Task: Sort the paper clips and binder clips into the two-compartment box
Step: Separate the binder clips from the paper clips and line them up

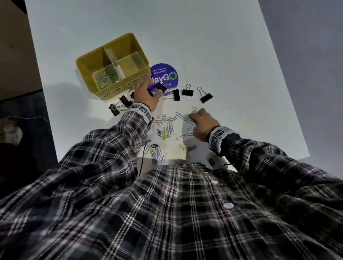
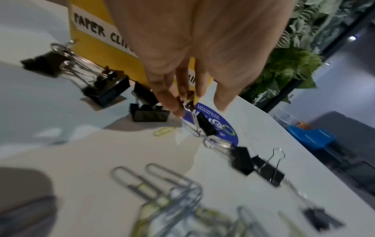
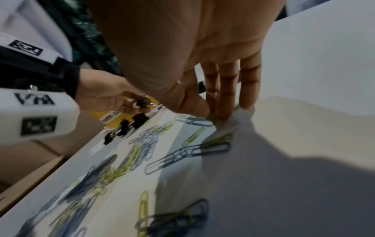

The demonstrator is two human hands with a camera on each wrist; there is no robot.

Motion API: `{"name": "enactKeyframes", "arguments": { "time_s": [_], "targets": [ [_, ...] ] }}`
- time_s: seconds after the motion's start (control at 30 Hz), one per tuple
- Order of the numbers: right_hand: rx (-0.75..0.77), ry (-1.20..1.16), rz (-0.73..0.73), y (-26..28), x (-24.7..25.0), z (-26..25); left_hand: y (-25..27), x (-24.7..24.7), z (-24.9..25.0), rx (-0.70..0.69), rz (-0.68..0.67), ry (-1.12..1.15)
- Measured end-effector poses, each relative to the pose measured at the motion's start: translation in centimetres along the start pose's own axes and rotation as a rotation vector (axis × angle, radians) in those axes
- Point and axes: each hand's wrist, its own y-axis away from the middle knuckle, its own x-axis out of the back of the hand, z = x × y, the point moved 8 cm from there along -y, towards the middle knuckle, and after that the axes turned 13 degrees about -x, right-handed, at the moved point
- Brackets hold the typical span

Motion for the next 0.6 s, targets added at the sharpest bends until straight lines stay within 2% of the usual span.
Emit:
{"name": "enactKeyframes", "arguments": {
  "time_s": [0.1,0.2,0.3,0.43,0.53,0.6],
  "targets": [
    [0.065,0.041,0.124,0.2,1.1,-1.5,2.8,0.9,-0.8,-0.11,0.106,-0.036],
    [0.035,0.033,0.204,-0.3,2.2,-1.6,5.3,0.1,-1.5,-0.251,0.053,-0.052],
    [0.027,0.15,0.168,-0.4,1.8,-1.9,7.1,-0.8,-1.7,-0.292,-0.039,-0.124],
    [0.154,0.203,0.066,0.1,0.0,-3.1,7.6,-1.3,-0.6,-0.36,-0.056,-0.226],
    [0.273,0.17,-0.052,0.8,-1.4,-4.1,7.3,-2.8,-0.1,-0.384,-0.219,-0.494],
    [0.275,0.1,-0.062,0.9,-1.3,-3.9,7.2,-3.6,-0.3,-0.374,-0.322,-0.65]
  ]
}}
